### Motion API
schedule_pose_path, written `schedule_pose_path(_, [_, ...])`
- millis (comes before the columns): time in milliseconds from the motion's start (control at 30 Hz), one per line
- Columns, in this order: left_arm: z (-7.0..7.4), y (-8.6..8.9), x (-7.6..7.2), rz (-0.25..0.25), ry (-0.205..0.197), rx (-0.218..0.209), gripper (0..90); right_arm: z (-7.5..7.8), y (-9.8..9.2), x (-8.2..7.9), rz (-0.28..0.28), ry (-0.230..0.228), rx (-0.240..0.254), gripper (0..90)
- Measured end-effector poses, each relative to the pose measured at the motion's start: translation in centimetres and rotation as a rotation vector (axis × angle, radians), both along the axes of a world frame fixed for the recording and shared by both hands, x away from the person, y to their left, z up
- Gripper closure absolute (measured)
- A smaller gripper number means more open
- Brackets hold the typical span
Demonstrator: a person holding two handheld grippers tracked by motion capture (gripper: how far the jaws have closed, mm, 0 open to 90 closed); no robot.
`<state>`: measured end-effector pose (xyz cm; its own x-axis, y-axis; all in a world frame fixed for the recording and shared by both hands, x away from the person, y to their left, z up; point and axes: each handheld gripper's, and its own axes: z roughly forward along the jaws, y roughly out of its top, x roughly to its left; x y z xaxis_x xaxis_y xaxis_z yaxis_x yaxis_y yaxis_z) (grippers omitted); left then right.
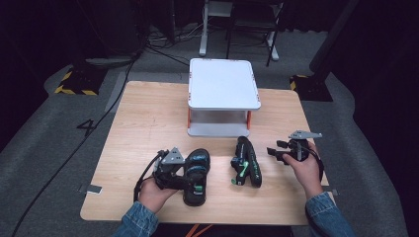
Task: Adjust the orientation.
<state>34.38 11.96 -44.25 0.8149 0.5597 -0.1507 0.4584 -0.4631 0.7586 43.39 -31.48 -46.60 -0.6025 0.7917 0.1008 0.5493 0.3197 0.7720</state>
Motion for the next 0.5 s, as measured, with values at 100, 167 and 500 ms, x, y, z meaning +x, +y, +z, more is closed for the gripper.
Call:
schedule_pose_path(100, [-0.4, -0.4, 1.1, -0.027, 0.011, 0.011, 47.6, -0.1, -0.4, -0.3, -0.012, 0.005, -0.004, 38.8])
schedule_pose_path(167, [-0.7, -0.2, 1.6, -0.075, 0.04, -0.032, 53.6, -0.1, -0.8, -0.6, -0.026, 0.006, -0.001, 38.8])
schedule_pose_path(500, [-0.2, -0.7, 2.7, -0.157, -0.003, -0.083, 68.3, -0.1, -2.2, -1.6, -0.063, 0.001, -0.001, 38.7])
